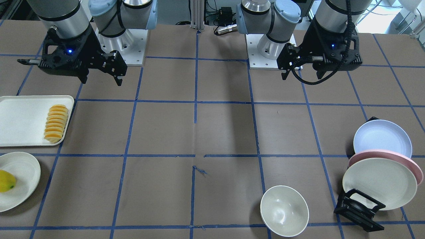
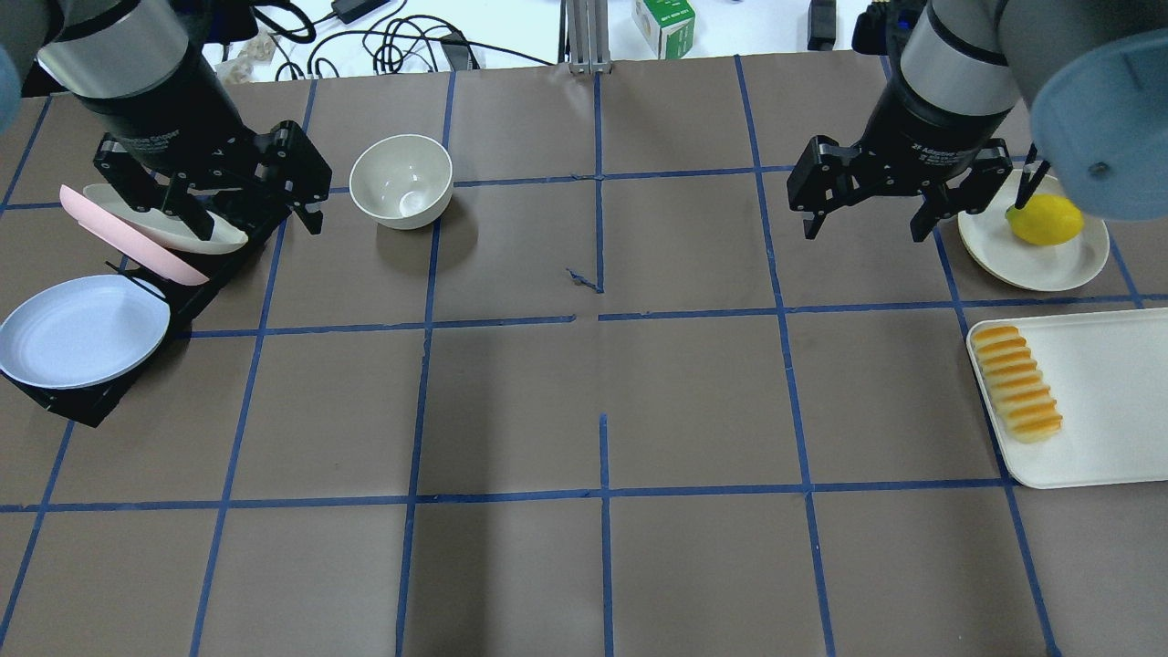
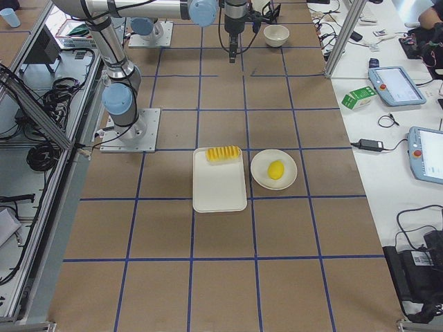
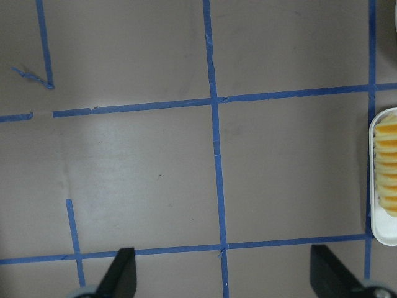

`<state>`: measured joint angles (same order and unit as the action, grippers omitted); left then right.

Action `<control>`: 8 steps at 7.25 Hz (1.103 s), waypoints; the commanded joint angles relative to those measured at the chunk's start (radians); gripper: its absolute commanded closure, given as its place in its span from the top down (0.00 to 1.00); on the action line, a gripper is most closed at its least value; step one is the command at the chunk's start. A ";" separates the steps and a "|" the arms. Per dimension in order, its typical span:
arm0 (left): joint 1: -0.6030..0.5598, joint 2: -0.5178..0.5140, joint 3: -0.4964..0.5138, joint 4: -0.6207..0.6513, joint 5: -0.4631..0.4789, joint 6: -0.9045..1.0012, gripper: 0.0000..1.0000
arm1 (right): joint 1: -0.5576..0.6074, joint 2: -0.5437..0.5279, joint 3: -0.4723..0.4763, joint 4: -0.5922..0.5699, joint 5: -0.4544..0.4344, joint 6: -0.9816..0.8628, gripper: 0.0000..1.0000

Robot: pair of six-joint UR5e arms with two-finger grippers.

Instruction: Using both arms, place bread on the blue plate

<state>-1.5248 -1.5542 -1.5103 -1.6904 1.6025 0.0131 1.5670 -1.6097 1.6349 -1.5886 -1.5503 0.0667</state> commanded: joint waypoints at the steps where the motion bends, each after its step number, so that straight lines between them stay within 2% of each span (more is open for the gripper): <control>1: 0.003 0.008 -0.008 0.006 0.011 0.013 1.00 | -0.001 -0.002 -0.018 -0.001 0.004 -0.001 1.00; 2: 0.027 0.014 0.004 0.009 0.013 0.013 1.00 | -0.005 -0.004 -0.009 0.002 -0.004 -0.002 1.00; 3: 0.137 0.025 0.004 0.003 0.033 0.013 1.00 | -0.010 -0.004 -0.007 0.019 -0.011 -0.014 1.00; 4: 0.260 0.034 -0.007 0.008 0.030 0.016 1.00 | -0.011 -0.004 -0.001 0.018 -0.093 -0.040 1.00; 5: 0.381 0.008 -0.024 0.014 0.031 0.013 1.00 | -0.008 -0.004 0.019 0.021 -0.118 -0.039 1.00; 6: 0.496 -0.033 -0.065 0.096 0.034 0.016 1.00 | -0.016 -0.002 0.042 -0.006 -0.123 -0.042 1.00; 7: 0.579 -0.065 -0.130 0.183 0.037 0.025 1.00 | -0.021 -0.006 0.020 -0.034 -0.143 -0.025 1.00; 8: 0.651 -0.105 -0.158 0.271 0.110 0.031 1.00 | -0.016 0.005 0.019 -0.068 -0.131 -0.013 1.00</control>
<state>-0.9691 -1.6152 -1.6234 -1.5185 1.6585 0.0370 1.5496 -1.6117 1.6581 -1.6196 -1.6821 0.0397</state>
